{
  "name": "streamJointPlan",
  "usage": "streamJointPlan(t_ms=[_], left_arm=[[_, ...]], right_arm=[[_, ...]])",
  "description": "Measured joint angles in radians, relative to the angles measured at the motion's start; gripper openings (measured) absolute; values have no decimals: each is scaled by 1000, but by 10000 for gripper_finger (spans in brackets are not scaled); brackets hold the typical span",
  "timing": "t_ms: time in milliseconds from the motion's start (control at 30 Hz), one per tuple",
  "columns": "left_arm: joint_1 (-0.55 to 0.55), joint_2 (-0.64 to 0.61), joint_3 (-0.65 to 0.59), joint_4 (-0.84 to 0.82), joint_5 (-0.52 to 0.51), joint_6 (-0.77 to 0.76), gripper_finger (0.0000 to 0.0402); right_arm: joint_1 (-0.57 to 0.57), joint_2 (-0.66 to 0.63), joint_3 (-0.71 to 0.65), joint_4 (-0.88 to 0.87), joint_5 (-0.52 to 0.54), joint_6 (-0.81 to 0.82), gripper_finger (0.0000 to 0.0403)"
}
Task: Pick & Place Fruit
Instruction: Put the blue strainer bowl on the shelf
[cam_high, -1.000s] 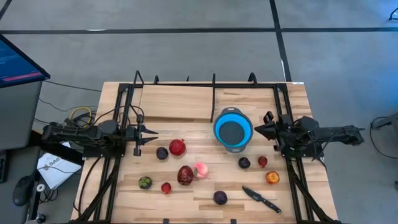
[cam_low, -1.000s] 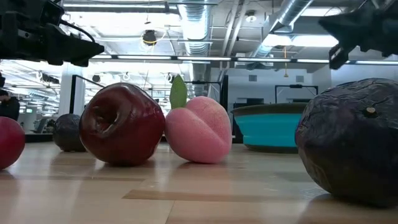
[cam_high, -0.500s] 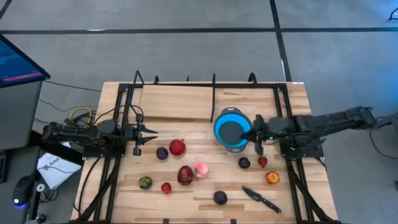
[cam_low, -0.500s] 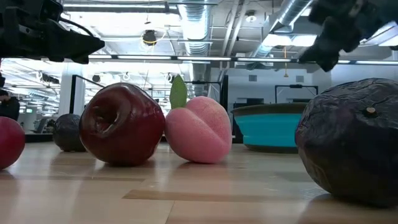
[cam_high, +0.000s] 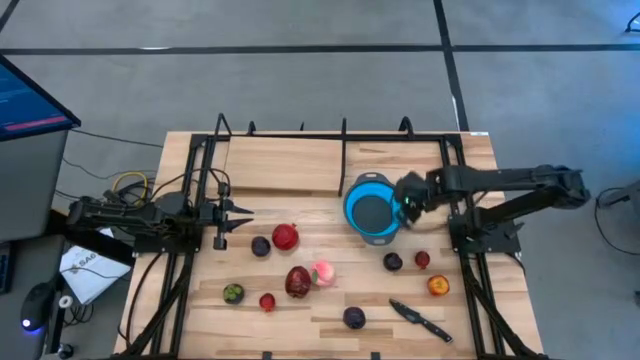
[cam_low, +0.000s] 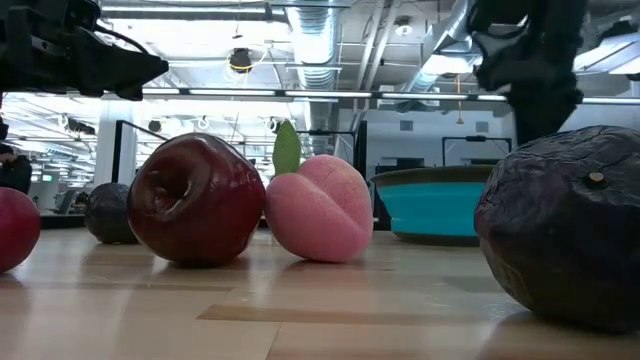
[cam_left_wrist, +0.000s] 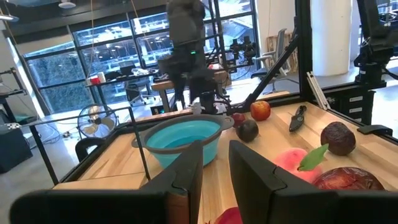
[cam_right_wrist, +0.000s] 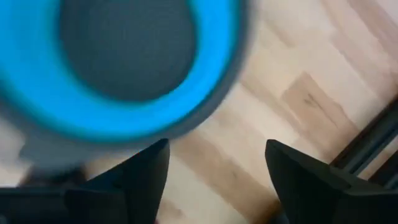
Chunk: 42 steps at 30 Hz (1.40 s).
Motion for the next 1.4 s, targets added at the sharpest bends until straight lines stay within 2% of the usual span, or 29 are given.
streamJointPlan(t_ms=[167, 300, 400, 567, 700, 833, 933, 1100, 1267, 1400], left_arm=[[0, 0, 0, 5, 2, -96, 72], [0, 0, 0, 6, 2, -276, 72], [0, 2, 0, 10, -1, -387, 72], [0, 10, 0, 25, -2, -399, 72], [0, 12, 0, 29, -1, -399, 72], [0, 16, 0, 37, -1, -399, 72], [0, 21, 0, 64, -12, -399, 72], [0, 91, 13, 112, -95, -423, 72], [0, 291, 105, 114, -154, -420, 72], [0, 494, 224, 121, -180, -397, 73]], right_arm=[[-170, -50, -35, 165, -19, 1, 241], [-268, -36, -62, 221, -98, 4, 229], [-289, 8, -83, 223, -117, 0, 225], [-288, 87, -82, 257, -160, -38, 209], [-287, 137, -82, 284, -196, -66, 159], [-288, 173, -82, 283, -197, -95, 78], [-276, 176, -76, 297, -220, -106, 22], [-199, 138, -35, 280, -245, -29, 36], [-62, 109, 65, 296, -249, 68, 14], [45, 129, 148, 396, -226, 128, 22]])
